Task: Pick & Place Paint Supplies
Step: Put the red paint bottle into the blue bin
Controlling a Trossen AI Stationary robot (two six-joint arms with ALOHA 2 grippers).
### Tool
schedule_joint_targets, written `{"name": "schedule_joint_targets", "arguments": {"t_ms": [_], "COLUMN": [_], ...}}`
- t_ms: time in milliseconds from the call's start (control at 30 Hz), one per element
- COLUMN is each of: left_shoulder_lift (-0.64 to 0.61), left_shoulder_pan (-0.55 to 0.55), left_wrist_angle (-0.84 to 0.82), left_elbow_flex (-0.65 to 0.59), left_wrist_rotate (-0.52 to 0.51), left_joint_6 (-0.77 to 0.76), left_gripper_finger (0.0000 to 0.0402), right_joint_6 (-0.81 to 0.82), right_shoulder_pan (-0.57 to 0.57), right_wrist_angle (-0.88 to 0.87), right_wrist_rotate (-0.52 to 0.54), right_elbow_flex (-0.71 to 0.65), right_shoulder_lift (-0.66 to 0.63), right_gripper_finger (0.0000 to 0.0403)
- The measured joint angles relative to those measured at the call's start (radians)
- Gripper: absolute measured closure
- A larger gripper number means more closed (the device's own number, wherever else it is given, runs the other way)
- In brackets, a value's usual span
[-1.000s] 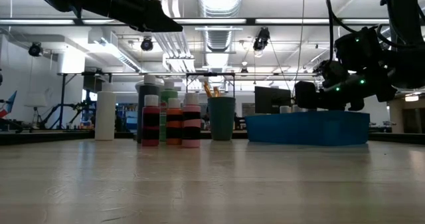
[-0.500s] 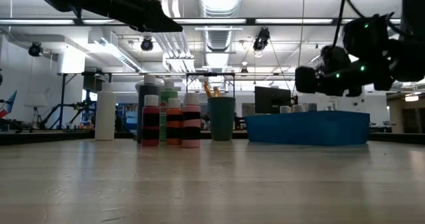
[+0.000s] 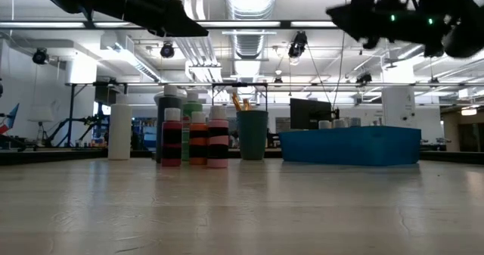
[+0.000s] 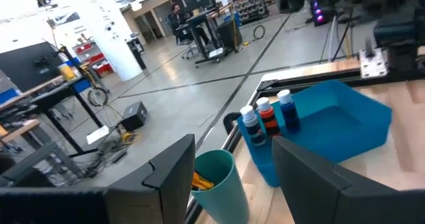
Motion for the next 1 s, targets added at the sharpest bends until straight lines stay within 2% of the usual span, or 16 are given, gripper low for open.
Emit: {"name": "schedule_joint_targets", "arguments": {"t_ms": [100,200,300,400,533,733,900,1000], "left_shoulder_lift": [-0.018,-0.052,-0.096,-0.139,-0.194,-0.265,-0.303,-0.314], "left_shoulder_pan": [0.0,0.0,0.004,0.005,0.005,0.005,0.005,0.005], "left_wrist_angle": [-0.015,-0.058,-0.151,-0.23,-0.268,-0.297,-0.319,-0.328], "left_elbow_flex": [0.0,0.0,0.0,0.0,0.0,0.0,0.0,0.0], "left_wrist_rotate": [0.053,0.15,0.236,0.309,0.358,0.312,0.266,0.262], "left_joint_6": [-0.042,-0.081,-0.131,-0.178,-0.189,-0.186,-0.175,-0.173], "left_gripper_finger": [0.0195,0.0195,0.0195,0.0195,0.0195,0.0195,0.0195,0.0195], "right_joint_6": [0.029,0.043,0.02,-0.034,-0.062,-0.064,-0.013,0.005], "right_shoulder_pan": [0.0,0.005,0.03,0.075,0.119,0.164,0.197,0.214], "right_wrist_angle": [-0.268,-0.652,-1.001,-1.214,-1.403,-1.517,-1.57,-1.575], "right_wrist_rotate": [-0.142,-0.258,-0.275,-0.275,-0.279,-0.241,-0.148,-0.143], "right_elbow_flex": [0.124,0.293,0.471,0.606,0.722,0.761,0.737,0.726], "right_shoulder_lift": [-0.064,-0.105,-0.111,-0.091,-0.061,-0.066,-0.115,-0.138], "right_gripper_finger": [0.0229,0.0249,0.0274,0.0304,0.0346,0.039,0.039,0.0392]}}
